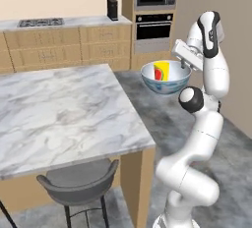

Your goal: Place the cup inside the bowl on the dining table and move the bowl to any counter.

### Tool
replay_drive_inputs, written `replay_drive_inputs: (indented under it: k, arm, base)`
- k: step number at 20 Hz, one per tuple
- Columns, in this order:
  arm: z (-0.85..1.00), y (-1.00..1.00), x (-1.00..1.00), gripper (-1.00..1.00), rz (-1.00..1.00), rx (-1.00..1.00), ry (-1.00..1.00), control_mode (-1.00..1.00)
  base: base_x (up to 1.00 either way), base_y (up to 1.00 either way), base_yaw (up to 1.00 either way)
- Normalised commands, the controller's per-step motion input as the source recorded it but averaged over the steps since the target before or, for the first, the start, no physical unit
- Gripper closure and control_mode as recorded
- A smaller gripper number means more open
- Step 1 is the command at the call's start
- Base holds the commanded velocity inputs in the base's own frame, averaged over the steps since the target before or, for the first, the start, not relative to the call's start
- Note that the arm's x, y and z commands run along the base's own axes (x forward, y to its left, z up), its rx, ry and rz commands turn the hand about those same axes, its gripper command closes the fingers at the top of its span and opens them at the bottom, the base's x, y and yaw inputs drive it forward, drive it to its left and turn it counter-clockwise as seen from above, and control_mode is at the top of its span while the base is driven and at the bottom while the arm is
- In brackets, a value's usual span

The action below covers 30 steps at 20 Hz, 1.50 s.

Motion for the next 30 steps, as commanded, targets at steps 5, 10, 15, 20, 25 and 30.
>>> replay_drive_inputs:
  k: [5, 10, 15, 20, 25, 30]
  arm:
    - [0.00, 0.00, 0.00, 1.00, 0.00, 0.00, 0.00, 1.00]
    - [0.00, 0.00, 0.00, 1.00, 0.00, 0.00, 0.00, 1.00]
    - [0.00, 0.00, 0.00, 1.00, 0.00, 0.00, 0.00, 1.00]
    - [0.00, 0.00, 0.00, 1.00, 0.00, 0.00, 0.00, 1.00]
    - [0.00, 0.00, 0.00, 1.00, 0.00, 0.00, 0.00, 1.00]
    - [0.00, 0.00, 0.00, 1.00, 0.00, 0.00, 0.00, 1.00]
  base:
    - [0.48, -0.55, 0.00]
    - [0.66, -0.69, 0.00]
    - [0.72, -0.69, 0.00]
    - [0.77, -0.65, 0.01]
    - [0.34, -0.63, 0.00]
    - [0.00, -0.56, 0.00]
